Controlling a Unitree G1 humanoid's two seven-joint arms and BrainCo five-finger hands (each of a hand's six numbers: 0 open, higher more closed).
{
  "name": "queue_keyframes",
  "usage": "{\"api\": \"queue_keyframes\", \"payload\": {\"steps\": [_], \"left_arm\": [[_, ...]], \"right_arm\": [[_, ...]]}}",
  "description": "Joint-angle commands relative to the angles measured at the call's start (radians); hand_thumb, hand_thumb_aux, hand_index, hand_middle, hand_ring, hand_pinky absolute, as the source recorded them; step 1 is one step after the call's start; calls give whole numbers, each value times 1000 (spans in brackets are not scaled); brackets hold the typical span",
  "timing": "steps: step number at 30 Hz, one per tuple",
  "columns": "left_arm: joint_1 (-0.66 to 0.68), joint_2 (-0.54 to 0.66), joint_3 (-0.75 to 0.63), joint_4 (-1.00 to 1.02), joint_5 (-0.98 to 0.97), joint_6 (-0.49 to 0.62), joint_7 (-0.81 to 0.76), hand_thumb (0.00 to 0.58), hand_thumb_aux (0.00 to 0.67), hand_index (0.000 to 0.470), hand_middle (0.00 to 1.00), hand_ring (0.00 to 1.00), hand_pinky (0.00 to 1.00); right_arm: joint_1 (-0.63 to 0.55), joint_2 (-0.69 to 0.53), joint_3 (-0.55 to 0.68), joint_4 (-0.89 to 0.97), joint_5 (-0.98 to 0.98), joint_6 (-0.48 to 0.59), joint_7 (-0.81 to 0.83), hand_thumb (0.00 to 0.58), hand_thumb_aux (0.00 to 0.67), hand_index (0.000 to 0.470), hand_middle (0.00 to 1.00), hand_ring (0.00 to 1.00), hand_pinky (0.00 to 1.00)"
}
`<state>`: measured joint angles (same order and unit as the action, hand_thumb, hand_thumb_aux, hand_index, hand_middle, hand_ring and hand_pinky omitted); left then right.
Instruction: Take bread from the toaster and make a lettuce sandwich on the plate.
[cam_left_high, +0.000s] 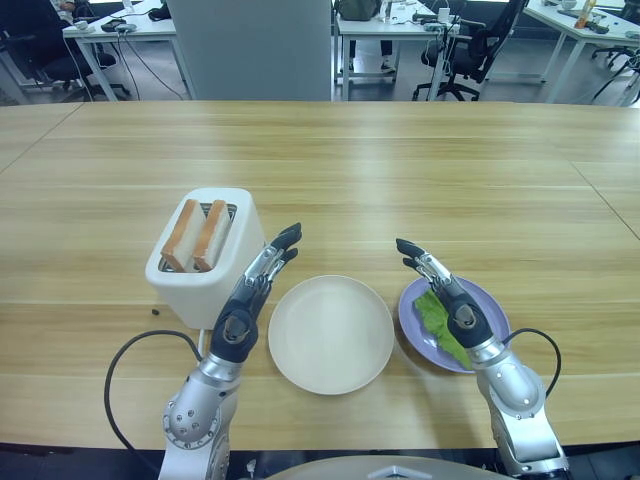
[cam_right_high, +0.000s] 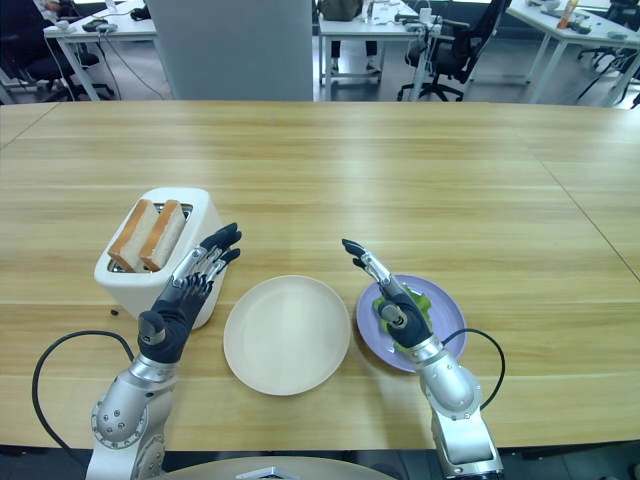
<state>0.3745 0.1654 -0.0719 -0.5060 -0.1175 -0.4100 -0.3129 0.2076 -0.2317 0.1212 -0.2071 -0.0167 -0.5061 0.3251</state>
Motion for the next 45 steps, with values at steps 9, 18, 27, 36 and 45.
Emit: {"api": "queue_keyframes", "payload": {"steps": [9, 18, 27, 36, 45], "left_arm": [[-11, 8, 9, 45, 73, -30, 27, 0, 0, 0, 0, 0, 0], [-174, 187, 398, -81, 528, 225, 197, 0, 0, 0, 0, 0, 0], [-300, 484, 429, 48, 1015, 507, 92, 0, 0, 0, 0, 0, 0], [-377, 528, 264, 271, 1137, 618, 34, 0, 0, 0, 0, 0, 0], [-466, 546, 175, 447, 1120, 638, 78, 0, 0, 0, 0, 0, 0]], "right_arm": [[0, -17, 8, 26, -15, -29, 2, 0, 0, 0, 0, 0, 0], [4, -28, -15, 36, -84, -25, -35, 0, 0, 0, 0, 0, 0], [-14, -171, -124, 40, -431, -22, -175, 0, 0, 0, 0, 0, 0], [-7, -259, -111, 69, -577, -47, -246, 0, 0, 0, 0, 0, 0], [-1, -380, -114, 156, -677, 1, -243, 0, 0, 0, 0, 0, 0]]}}
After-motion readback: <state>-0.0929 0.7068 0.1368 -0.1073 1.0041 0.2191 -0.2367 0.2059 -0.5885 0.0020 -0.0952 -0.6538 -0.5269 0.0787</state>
